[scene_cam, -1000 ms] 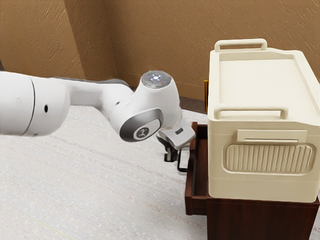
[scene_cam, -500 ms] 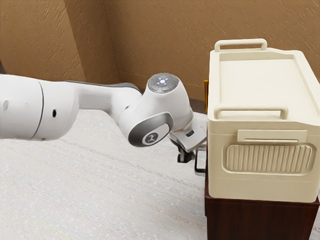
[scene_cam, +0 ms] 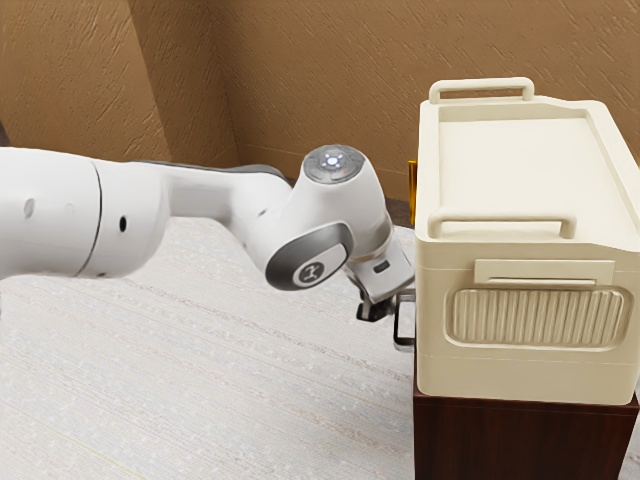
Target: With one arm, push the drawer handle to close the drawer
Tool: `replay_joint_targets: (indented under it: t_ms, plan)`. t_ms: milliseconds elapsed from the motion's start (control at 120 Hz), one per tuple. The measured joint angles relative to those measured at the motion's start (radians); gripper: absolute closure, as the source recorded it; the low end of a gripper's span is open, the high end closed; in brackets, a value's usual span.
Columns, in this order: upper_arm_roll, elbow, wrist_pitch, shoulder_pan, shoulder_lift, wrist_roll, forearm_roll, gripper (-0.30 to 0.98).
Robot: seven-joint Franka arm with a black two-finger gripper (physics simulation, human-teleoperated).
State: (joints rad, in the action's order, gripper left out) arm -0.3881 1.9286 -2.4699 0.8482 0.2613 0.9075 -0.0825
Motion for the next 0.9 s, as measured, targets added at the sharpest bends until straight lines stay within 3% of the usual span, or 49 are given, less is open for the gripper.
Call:
replay_joint_targets:
  t_ms: [267, 500, 700, 900]
  plan:
    - [-0.115, -0.009, 0.145, 0.025, -0.082, -0.063, 0.009, 0.79]
    - [-0.249, -0.159, 0.297, 0.015, -0.091, -0.107, 0.011, 0.79]
    - [-0.296, -0.247, 0.470, 0.008, -0.103, -0.171, 0.082, 0.78]
    - [-0.298, -0.264, 0.597, 0.010, -0.121, -0.250, 0.101, 0.35]
